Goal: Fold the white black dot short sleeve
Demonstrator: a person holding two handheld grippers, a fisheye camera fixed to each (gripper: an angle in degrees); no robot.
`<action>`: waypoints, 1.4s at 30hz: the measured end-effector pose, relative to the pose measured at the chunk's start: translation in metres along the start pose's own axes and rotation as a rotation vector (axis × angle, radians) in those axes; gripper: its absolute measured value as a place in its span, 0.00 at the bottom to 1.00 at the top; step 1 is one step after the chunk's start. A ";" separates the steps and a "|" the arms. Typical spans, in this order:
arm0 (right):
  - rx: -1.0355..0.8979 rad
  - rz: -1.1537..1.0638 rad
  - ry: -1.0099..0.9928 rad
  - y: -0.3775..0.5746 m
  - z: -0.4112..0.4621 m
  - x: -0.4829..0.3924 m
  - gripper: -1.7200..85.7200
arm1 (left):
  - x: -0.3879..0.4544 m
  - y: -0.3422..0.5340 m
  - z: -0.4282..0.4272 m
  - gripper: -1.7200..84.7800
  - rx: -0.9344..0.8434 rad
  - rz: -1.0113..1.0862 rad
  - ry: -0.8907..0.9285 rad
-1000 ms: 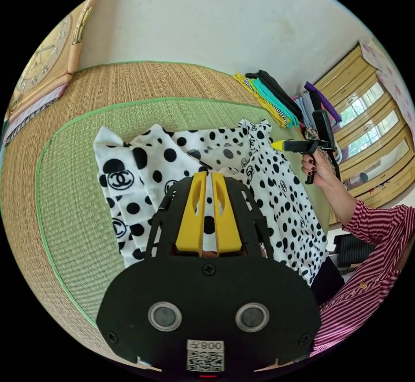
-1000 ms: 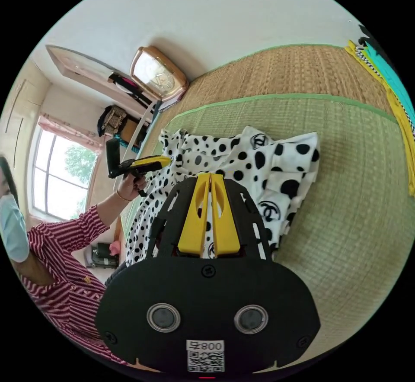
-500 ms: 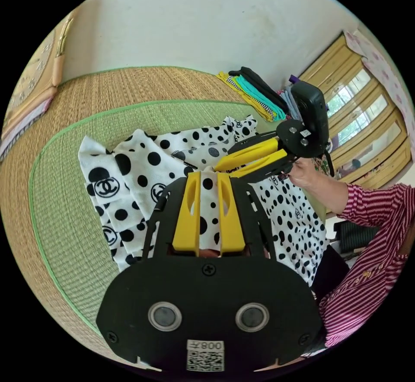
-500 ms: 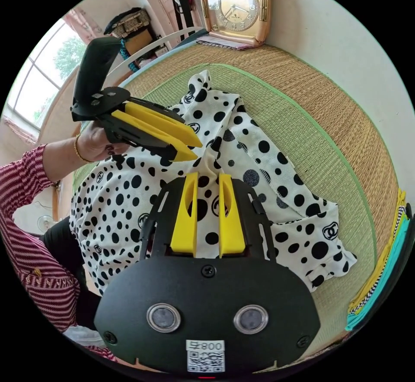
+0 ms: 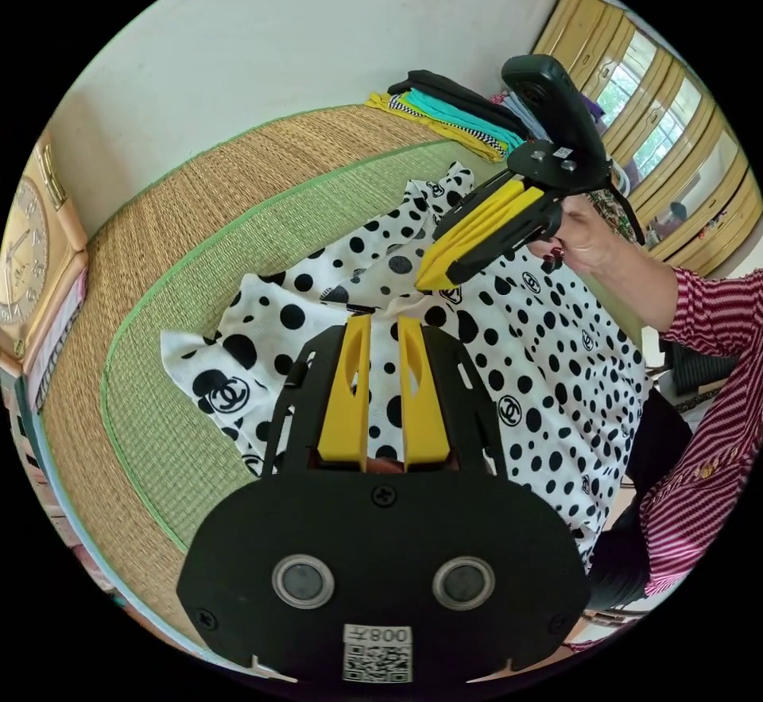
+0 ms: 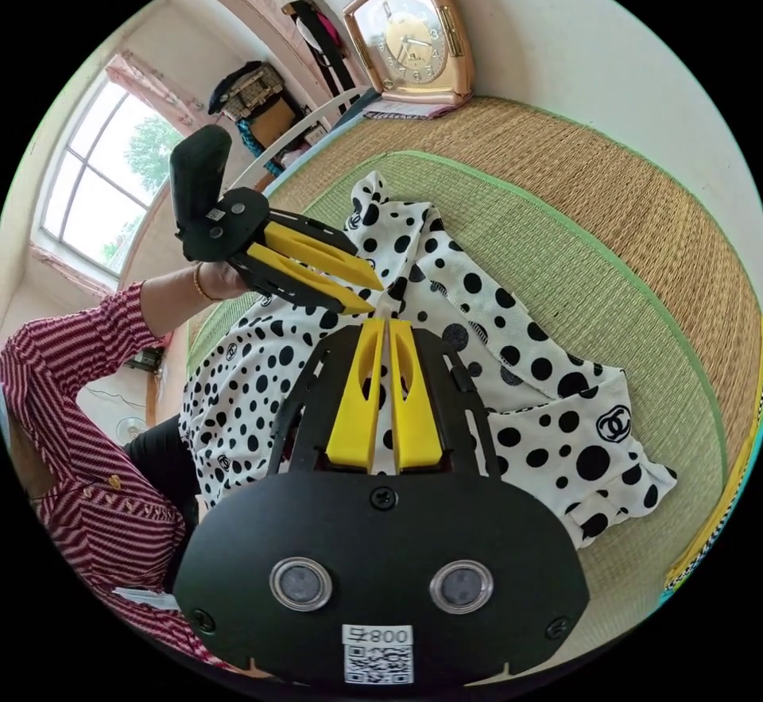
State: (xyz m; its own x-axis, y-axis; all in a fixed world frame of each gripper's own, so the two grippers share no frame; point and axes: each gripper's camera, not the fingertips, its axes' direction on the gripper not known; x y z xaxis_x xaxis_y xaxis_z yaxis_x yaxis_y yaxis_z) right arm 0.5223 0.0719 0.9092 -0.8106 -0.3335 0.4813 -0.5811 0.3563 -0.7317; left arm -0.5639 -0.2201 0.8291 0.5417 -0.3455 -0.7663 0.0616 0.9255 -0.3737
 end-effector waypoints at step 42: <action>0.041 0.208 -0.142 -0.009 -0.067 0.022 0.02 | 0.034 -0.003 0.004 0.03 0.055 -0.216 -0.104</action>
State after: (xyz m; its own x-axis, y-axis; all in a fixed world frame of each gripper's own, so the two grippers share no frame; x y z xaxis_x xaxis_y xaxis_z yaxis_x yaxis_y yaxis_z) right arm 0.5049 0.1199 0.9583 -0.8924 -0.3770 0.2478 -0.3969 0.3950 -0.8285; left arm -0.5429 -0.2340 0.8063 0.5940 -0.5208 -0.6132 0.2289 0.8401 -0.4917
